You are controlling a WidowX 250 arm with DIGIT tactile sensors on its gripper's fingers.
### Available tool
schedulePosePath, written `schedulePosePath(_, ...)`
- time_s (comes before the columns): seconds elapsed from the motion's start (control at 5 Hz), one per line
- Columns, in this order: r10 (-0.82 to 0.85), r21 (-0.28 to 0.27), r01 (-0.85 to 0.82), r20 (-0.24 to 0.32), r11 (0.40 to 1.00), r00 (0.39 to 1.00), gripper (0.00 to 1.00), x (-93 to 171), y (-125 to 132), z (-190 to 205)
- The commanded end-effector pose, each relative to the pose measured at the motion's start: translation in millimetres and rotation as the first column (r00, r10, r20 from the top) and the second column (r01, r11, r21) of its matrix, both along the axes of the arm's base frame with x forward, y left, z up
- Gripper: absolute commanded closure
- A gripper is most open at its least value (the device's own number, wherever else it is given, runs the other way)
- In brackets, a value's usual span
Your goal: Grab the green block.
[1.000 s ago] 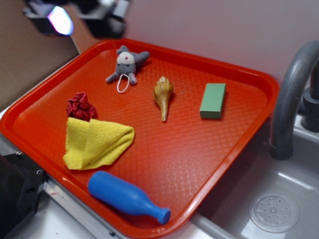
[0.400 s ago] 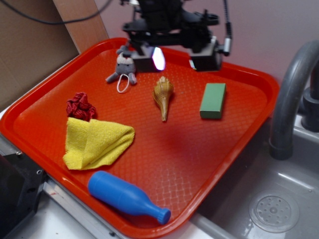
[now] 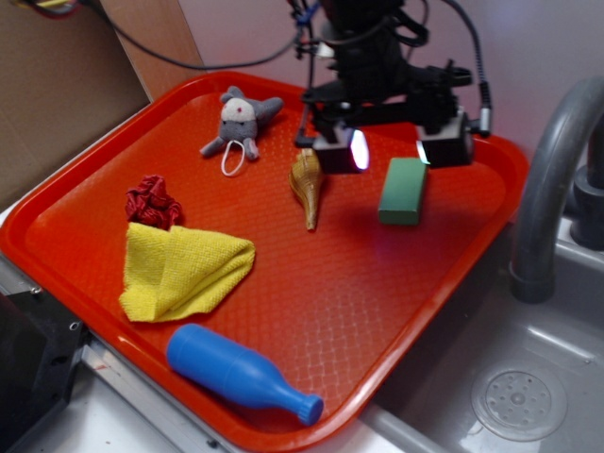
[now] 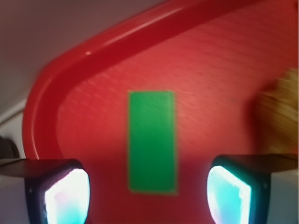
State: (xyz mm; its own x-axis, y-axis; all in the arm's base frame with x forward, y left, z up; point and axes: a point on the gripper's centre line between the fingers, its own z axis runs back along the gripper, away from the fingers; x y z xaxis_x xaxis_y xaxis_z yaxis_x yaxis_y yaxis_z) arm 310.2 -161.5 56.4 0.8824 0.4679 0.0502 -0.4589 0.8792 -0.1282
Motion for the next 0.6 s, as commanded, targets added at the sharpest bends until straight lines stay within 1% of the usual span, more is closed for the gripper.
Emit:
schedulePosePath(0.0,-0.026,-0.001,0.026,0.018,1.000,1.000,0.00,29.8,-5.8,-21.9)
schedulePosePath(0.2,-0.074,-0.007,0.074,-0.002,0.997,0.997,1.00,26.2,-0.6,-27.9)
schedulePosePath(0.4,-0.206,0.055,0.205,0.027,0.977,0.978,1.00,19.0,4.0,-4.9)
